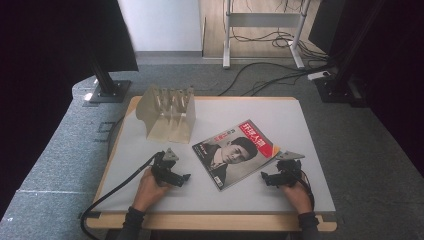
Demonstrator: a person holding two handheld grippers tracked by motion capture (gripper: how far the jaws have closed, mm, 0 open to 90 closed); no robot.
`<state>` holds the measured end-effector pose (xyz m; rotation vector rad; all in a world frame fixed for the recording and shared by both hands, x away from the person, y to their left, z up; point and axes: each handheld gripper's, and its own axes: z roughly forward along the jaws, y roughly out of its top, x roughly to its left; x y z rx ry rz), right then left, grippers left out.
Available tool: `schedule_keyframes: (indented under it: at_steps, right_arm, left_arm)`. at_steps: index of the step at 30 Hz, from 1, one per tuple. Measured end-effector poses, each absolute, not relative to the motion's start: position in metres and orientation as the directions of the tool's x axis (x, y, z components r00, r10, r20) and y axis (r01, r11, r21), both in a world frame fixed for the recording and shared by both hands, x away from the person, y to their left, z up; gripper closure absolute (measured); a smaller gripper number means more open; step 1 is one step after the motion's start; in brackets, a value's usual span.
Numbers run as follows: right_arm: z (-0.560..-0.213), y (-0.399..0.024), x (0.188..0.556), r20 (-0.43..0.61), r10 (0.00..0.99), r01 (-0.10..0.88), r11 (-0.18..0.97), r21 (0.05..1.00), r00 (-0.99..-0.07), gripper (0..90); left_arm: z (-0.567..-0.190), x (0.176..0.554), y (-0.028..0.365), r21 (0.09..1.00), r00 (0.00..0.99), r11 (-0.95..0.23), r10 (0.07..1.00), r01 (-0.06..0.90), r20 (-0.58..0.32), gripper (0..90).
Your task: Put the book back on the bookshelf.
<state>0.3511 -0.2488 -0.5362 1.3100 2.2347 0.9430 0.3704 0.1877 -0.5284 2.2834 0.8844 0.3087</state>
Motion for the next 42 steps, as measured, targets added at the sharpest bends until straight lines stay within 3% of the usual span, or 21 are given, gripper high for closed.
schedule_keyframes:
  at_steps: [22,42]
  right_arm:
    - [-0.536,-0.249,0.351,0.014,0.870,0.614,0.336,0.714,-0.493,0.0]
    - [-0.513,-0.249,0.357,-0.002,0.844,0.566,0.361,0.741,-0.536,0.0]
  left_arm:
    - [-0.525,0.373,0.184,0.634,0.754,-0.577,0.657,0.515,-0.015,0.0]
    - [-0.498,0.396,0.135,0.665,0.809,-0.607,0.588,0.434,0.010,0.0]
